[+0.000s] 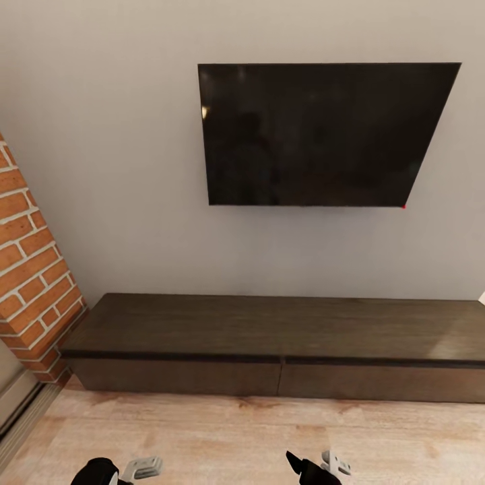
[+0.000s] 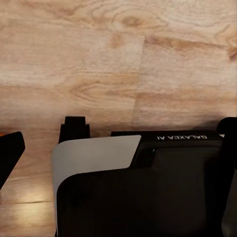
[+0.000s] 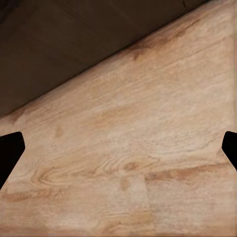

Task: Place each of the two pumpkins and all three candles from the living room inside a cabinet in the living room (use any cabinet), then make sure every cabinet is closed, and position the cauldron so it is next to a table in the living room.

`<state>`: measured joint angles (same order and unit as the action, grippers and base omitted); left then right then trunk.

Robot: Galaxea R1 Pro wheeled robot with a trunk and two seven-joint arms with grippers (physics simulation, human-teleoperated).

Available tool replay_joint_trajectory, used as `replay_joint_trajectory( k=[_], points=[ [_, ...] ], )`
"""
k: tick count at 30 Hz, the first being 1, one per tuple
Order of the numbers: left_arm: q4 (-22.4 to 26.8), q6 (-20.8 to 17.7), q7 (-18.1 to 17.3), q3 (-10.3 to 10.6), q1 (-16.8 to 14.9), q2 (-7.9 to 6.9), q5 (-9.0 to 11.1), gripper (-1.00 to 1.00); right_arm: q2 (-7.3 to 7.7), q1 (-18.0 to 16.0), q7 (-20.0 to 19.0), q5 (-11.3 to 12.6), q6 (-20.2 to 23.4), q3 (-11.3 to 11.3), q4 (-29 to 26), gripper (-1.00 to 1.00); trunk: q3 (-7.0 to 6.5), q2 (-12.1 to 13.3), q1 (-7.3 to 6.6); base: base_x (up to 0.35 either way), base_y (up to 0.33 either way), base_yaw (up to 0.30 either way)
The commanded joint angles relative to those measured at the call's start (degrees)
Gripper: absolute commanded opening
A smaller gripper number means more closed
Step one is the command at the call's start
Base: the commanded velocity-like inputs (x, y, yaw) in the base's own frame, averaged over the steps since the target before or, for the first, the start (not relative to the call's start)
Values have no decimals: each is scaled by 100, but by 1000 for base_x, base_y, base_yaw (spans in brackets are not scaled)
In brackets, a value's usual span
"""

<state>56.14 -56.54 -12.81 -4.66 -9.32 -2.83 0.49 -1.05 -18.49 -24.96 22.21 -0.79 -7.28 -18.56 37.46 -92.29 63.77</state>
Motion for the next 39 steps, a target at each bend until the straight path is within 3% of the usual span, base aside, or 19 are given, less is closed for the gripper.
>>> replay_joint_trajectory(
  k=[1, 6, 12, 15, 17, 21, 25, 29, 33, 39],
  points=[
    [-2, 1, -1, 0, 0, 1, 5, 100, 0, 1, -2, 0, -16, -1, 0, 100, 18, -42, 23, 0, 0, 0],
    [-4, 1, -15, -9, 0, -11, 24, 100, -11, 3, -21, -5, -106, -7, -11, 100, 108, -242, 132, 0, 0, 0],
    [155, -36, -48, -43, -10, -17, 40, 100, -279, -65, 120, 85, -133, -27, -84, 100, 216, -483, 264, 0, 0, 0],
    [325, -91, -115, -55, -75, 5, 39, 100, -343, -173, 146, 525, -90, -54, -149, 100, 270, -603, 330, 0, 0, 0],
    [436, -201, -157, -59, -123, 3, 40, 100, -364, -238, 130, 1012, -70, -63, -171, 100, 306, -683, 374, 0, 0, 0],
    [526, -283, -187, -60, -164, -5, 40, 100, -358, -303, 79, 1434, 56, -62, -193, 100, 378, -844, 462, 0, 0, 0],
    [554, -305, -258, -61, -181, -18, 46, 100, -342, -408, -87, 1532, 276, -57, -199, 100, 449, -1004, 550, 0, 0, 0],
    [562, -312, -788, -69, -227, -27, 32, 100, -318, -551, -592, 1549, 597, -41, -201, 100, 521, -1165, 638, 0, 0, 0],
    [564, -313, -1096, -100, -290, -95, 37, 100, -338, -601, -1065, 1534, 759, -39, -201, 100, 593, -1325, 725, 0, 0, 0],
    [565, -313, -1181, -208, -449, -204, 45, 100, -381, -610, -1220, 1512, 731, -45, -201, 100, 701, -1566, 857, 0, 0, 0]
  ],
)
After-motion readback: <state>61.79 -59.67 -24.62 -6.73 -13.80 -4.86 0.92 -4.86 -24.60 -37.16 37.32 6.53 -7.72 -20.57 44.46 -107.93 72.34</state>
